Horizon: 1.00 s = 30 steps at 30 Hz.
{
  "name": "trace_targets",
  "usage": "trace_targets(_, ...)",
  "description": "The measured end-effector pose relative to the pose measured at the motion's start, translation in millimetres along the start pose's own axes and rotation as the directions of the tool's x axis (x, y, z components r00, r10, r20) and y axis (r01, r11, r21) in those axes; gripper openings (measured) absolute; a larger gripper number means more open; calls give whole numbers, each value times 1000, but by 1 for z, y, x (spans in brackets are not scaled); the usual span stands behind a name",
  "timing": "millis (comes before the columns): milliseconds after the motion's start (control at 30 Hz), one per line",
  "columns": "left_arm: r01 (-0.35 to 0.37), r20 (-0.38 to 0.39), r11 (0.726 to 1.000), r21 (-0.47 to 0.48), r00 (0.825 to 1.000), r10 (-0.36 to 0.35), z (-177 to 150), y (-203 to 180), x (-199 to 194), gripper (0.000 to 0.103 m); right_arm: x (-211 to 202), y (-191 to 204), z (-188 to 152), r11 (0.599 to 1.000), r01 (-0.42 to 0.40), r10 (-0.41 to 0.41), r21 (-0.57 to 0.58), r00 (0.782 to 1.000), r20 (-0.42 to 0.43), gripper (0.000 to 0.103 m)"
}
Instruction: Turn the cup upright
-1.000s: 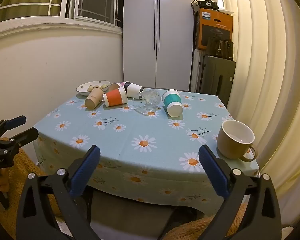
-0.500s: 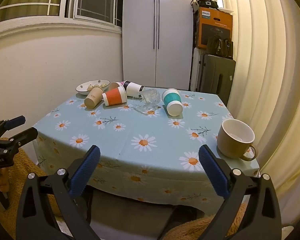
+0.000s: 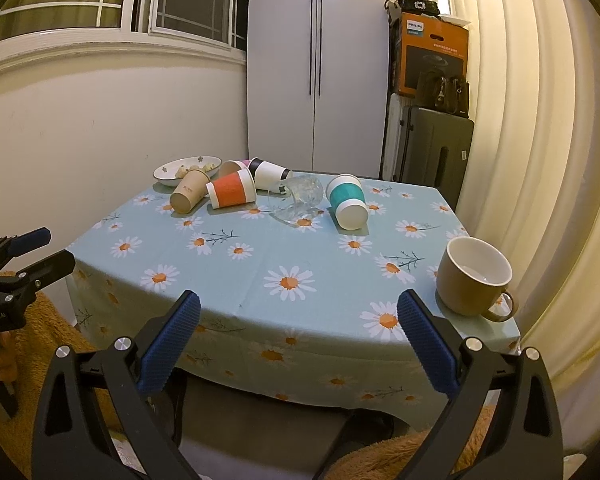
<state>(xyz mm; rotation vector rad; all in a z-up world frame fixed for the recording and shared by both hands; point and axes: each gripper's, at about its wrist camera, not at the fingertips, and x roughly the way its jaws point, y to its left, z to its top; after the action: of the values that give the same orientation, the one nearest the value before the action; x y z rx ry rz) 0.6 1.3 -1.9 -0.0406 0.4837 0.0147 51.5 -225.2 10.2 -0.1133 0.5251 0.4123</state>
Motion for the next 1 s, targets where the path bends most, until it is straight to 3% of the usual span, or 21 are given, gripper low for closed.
trace_targets(1000,-3,-11,1000,-5,1000,3,-2,2,2,96,0,-2,-1,1000,5,-5,-4,1000,-5,98)
